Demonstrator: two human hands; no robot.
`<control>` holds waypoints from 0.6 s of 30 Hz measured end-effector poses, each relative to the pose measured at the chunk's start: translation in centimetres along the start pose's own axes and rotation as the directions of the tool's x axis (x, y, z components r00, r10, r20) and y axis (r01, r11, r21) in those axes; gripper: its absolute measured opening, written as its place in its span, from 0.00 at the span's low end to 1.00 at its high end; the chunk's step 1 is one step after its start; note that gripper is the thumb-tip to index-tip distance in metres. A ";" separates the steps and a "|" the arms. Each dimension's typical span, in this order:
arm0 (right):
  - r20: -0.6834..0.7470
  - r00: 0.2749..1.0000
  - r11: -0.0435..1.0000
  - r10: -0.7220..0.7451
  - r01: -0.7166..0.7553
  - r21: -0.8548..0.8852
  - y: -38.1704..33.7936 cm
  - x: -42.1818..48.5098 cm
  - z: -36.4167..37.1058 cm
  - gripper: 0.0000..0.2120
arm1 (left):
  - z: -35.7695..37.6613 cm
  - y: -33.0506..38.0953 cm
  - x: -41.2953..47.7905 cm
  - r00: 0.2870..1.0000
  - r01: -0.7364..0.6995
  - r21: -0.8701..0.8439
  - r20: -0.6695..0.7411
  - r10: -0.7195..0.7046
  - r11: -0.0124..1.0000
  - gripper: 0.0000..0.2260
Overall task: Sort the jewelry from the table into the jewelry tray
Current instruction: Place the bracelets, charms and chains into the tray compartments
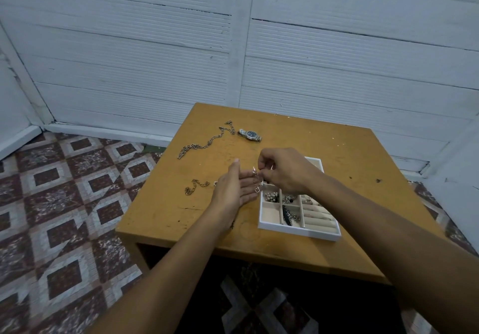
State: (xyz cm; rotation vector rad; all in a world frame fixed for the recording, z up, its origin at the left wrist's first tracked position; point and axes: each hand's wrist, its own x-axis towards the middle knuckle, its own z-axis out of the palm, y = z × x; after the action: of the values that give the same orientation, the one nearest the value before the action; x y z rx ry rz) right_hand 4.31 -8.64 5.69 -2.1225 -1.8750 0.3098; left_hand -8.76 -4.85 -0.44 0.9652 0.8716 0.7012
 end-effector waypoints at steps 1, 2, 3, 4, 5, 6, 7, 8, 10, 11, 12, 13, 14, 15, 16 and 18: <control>-0.001 1.000 1.000 0.002 -0.002 -0.001 0.0 0.0 0.0 0.04 | 0.0 0.0 0.0 1.000 0.009 -0.007 0.007 -0.008 1.000 0.24; -0.001 1.000 1.000 0.006 -0.006 -0.003 0.0 0.1 -0.1 0.04 | 0.0 0.0 0.0 1.000 0.018 -0.011 0.015 -0.018 1.000 0.24; -0.001 1.000 1.000 0.011 -0.011 -0.006 0.0 0.1 -0.1 0.04 | 0.0 0.1 0.0 0.999 0.029 -0.013 0.024 -0.029 0.999 0.24; -0.003 1.000 1.000 0.016 -0.016 -0.010 0.1 0.1 -0.1 0.04 | 0.0 0.2 0.0 0.999 0.041 -0.016 0.035 -0.040 0.999 0.24; -0.003 1.000 1.000 0.022 -0.022 -0.015 0.1 0.2 -0.2 0.05 | 0.0 0.3 0.0 0.997 0.057 -0.023 0.048 -0.055 0.998 0.25; -0.002 1.000 0.999 0.028 -0.028 -0.018 0.2 0.2 -0.2 0.05 | -0.1 0.4 -0.1 0.996 0.074 -0.028 0.060 -0.073 0.997 0.25; -0.003 0.999 0.999 0.033 -0.033 -0.019 0.3 0.2 -0.3 0.05 | -0.1 0.6 -0.1 0.994 0.090 -0.030 0.073 -0.087 0.996 0.25; -0.006 0.999 0.999 0.036 -0.037 -0.020 0.4 0.2 -0.4 0.05 | -0.1 0.7 -0.1 0.992 0.102 -0.032 0.083 -0.099 0.994 0.25; -0.012 0.999 0.999 0.041 -0.042 -0.022 0.7 0.0 -0.5 0.05 | -0.1 0.8 -0.1 0.988 0.119 -0.036 0.099 -0.115 0.992 0.24; -0.013 0.999 0.999 0.043 -0.044 -0.022 0.8 0.0 -0.5 0.05 | 0.0 0.9 -0.1 0.987 0.126 -0.040 0.107 -0.121 0.991 0.24; -0.015 0.999 0.999 0.046 -0.046 -0.020 1.0 -0.1 -0.5 0.05 | 0.1 0.9 -0.1 0.986 0.130 -0.042 0.113 -0.125 0.991 0.24; -0.017 0.999 0.999 0.050 -0.050 -0.016 1.1 -0.2 -0.6 0.04 | 0.2 1.0 0.0 0.985 0.134 -0.042 0.118 -0.129 0.990 0.24; -0.022 0.998 0.998 0.054 -0.054 -0.013 1.3 -0.3 -0.7 0.04 | 0.4 1.0 0.0 0.984 0.138 -0.037 0.122 -0.133 0.990 0.24; -0.029 0.998 0.998 0.057 -0.057 -0.012 1.5 -0.4 -0.7 0.04 | 0.6 1.0 0.1 0.982 0.141 -0.030 0.128 -0.136 0.990 0.23; -0.036 0.998 0.998 0.058 -0.059 -0.014 1.7 -0.6 -0.8 0.04 | 0.9 1.1 0.1 0.981 0.143 -0.020 0.137 -0.139 0.990 0.23; -0.049 0.997 0.998 0.064 -0.065 -0.023 2.1 -0.9 -1.0 0.03 | 1.6 1.3 0.1 0.977 0.144 -0.001 0.160 -0.142 0.990 0.22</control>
State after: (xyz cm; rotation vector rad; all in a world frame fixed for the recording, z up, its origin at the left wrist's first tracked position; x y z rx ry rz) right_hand 6.54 -9.85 5.86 -2.1902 -1.7952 0.2493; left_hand -7.51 -4.89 1.20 0.9245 0.7859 0.4985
